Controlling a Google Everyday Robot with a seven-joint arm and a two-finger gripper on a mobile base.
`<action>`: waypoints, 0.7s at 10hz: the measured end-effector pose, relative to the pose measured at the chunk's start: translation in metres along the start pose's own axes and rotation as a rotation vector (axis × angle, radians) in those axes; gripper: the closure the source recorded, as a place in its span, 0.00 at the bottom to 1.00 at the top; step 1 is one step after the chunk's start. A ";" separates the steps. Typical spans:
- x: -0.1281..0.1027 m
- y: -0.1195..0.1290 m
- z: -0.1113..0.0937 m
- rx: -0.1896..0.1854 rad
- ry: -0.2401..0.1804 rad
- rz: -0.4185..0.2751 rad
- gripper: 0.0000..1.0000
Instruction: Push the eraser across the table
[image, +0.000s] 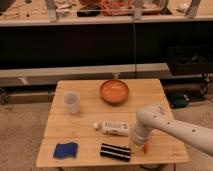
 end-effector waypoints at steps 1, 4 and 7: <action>0.000 0.000 0.000 0.000 0.000 0.000 0.97; -0.007 -0.001 0.005 -0.006 0.007 -0.026 0.97; -0.006 -0.001 0.002 -0.005 0.006 -0.024 0.97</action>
